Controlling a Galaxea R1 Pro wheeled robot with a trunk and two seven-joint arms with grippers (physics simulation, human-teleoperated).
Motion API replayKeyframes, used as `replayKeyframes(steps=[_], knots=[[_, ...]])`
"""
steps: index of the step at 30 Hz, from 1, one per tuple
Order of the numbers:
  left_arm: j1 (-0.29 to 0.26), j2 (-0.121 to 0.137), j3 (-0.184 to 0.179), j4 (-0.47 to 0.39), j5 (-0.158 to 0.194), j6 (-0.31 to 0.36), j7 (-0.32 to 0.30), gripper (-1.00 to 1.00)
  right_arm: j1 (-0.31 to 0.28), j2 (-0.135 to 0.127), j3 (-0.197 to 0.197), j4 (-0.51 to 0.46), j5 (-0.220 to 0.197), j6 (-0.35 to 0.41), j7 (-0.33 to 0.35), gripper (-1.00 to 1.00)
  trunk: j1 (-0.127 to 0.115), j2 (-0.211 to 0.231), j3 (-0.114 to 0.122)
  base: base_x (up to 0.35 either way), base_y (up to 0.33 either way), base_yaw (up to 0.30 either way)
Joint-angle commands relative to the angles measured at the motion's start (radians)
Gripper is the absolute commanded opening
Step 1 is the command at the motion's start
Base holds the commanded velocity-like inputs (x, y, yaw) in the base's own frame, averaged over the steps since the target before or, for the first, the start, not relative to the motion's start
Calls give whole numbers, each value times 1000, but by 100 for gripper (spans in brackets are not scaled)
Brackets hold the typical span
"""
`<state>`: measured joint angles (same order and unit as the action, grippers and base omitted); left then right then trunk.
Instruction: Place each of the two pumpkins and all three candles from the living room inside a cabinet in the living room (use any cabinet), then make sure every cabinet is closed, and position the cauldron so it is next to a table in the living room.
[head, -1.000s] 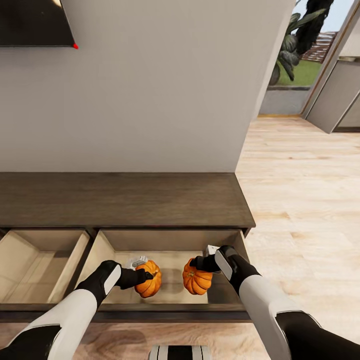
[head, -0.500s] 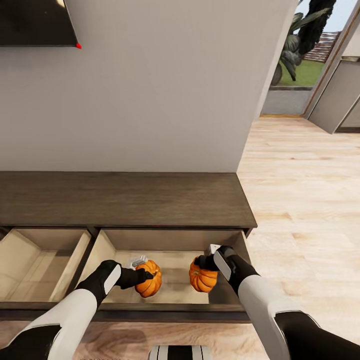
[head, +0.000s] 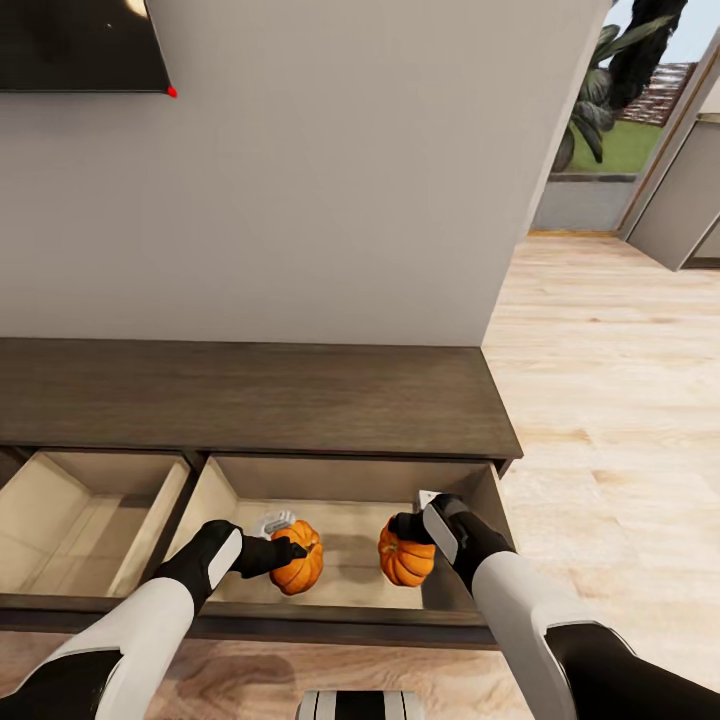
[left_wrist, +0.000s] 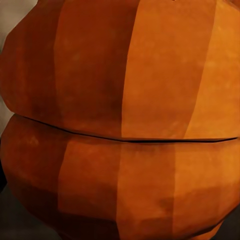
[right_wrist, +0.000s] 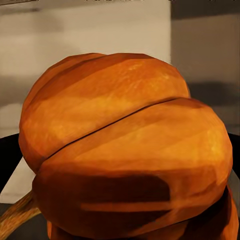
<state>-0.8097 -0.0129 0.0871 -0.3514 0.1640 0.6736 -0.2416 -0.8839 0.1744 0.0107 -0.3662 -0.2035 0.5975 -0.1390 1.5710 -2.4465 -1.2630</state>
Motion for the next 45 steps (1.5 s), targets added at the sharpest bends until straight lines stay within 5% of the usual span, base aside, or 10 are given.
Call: replayKeyframes(steps=[1, 45], knots=[[0, -1, 8, -1, 0, 7, 1, -100, 0, 0, 2, -2, -11, 3, -10, -100, 0, 0, -1, 0, 0, 2], [-9, -2, 8, -1, 1, 7, 1, -100, 3, 0, 3, -3, -6, -28, -59, -100, 0, 0, -4, 0, 0, 0]])
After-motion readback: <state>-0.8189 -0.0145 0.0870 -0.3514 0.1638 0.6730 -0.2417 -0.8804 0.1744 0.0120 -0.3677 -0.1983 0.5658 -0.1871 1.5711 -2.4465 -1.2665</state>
